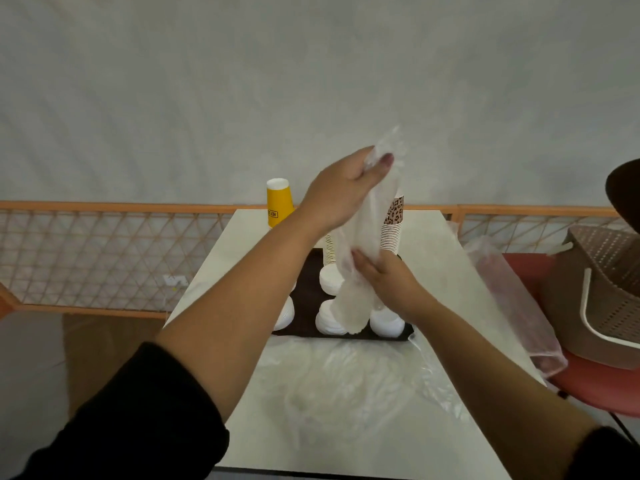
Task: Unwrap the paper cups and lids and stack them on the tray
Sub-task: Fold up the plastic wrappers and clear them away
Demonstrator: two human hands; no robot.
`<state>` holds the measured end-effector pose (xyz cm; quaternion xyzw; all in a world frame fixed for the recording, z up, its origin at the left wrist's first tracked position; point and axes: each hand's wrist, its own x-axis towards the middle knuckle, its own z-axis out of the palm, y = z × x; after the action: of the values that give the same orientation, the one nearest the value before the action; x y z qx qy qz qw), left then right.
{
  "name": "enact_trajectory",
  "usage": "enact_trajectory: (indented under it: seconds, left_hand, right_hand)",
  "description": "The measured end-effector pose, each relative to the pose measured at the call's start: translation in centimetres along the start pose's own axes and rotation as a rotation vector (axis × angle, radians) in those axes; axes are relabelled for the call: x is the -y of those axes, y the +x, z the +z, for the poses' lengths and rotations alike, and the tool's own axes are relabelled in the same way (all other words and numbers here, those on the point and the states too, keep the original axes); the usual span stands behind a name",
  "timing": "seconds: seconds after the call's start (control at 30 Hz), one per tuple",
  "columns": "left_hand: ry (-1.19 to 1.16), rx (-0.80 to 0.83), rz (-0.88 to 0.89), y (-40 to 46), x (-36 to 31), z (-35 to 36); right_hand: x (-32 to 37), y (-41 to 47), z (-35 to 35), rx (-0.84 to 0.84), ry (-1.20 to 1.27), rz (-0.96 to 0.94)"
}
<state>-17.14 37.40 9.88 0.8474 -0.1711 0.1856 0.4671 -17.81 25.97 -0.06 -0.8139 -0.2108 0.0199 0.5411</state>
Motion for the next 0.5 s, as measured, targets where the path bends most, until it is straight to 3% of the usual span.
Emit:
enact_trajectory:
  seconds: [0.13,0.27,0.37,0.5]
  left_hand:
    - [-0.084,-0.046,0.011,0.8,0.4,-1.0]
    - [-0.198,-0.055,-0.089,0.7,0.6,-1.4]
    - [-0.275,0.016,-0.144,0.7,1.1,-2.5]
    - [-0.267,0.143,-0.207,0.5,1.8,-2.5]
  right_hand:
    - [-2.0,-1.9,0.9,0.055,-0.059,0.05]
    - [-4.0,-3.3,0.7,0.104,-0.109,0.122]
    - [-3.7,-2.7,-1.8,0.349,0.056,0.214]
    - [-1.0,-0.9,-4.7,0.438,0.174,-0.118]
